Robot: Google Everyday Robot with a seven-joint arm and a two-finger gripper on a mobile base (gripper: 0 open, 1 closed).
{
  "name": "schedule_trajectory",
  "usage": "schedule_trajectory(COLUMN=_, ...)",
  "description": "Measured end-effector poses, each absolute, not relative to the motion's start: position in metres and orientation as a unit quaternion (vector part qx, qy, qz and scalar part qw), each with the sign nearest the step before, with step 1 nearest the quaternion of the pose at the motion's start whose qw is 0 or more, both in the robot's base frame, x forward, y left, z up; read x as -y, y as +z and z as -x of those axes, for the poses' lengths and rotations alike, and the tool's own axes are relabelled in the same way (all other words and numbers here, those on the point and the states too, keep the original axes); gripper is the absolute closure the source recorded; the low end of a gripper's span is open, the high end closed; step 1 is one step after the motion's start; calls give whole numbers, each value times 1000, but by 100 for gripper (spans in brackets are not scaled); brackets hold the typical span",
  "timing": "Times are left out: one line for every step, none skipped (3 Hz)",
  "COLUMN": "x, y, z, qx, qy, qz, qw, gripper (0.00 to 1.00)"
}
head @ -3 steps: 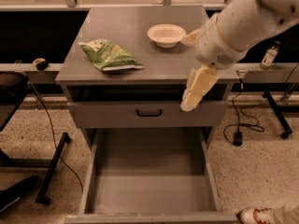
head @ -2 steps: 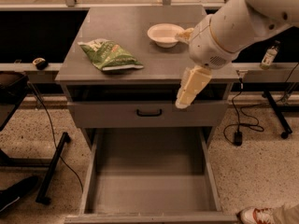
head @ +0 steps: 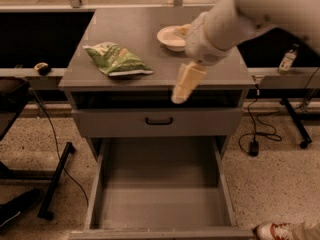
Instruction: Place green jalapeno chip bag into middle drawer
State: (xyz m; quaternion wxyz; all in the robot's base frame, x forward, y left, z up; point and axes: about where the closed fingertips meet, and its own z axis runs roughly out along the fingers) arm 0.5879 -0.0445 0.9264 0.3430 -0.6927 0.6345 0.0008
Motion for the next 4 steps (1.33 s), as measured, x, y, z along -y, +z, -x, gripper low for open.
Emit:
schedule_trajectory(x=16, y=926, z=-629, qx=-618, qy=-12, qz=696, qw=366, gripper=0)
schedule_trajectory(x=-8, y=916, z=-666, qx=-615, qy=-21, qz=690, qw=381, gripper=0)
schedule_trajectory(x=-30, y=898, z=-700, qx=-622, qy=-35, qz=680, qw=387, gripper=0)
schedule_trajectory(x=-56, y=878, z=-716, qx=-623, qy=-23, qz=673, qw=398, gripper=10)
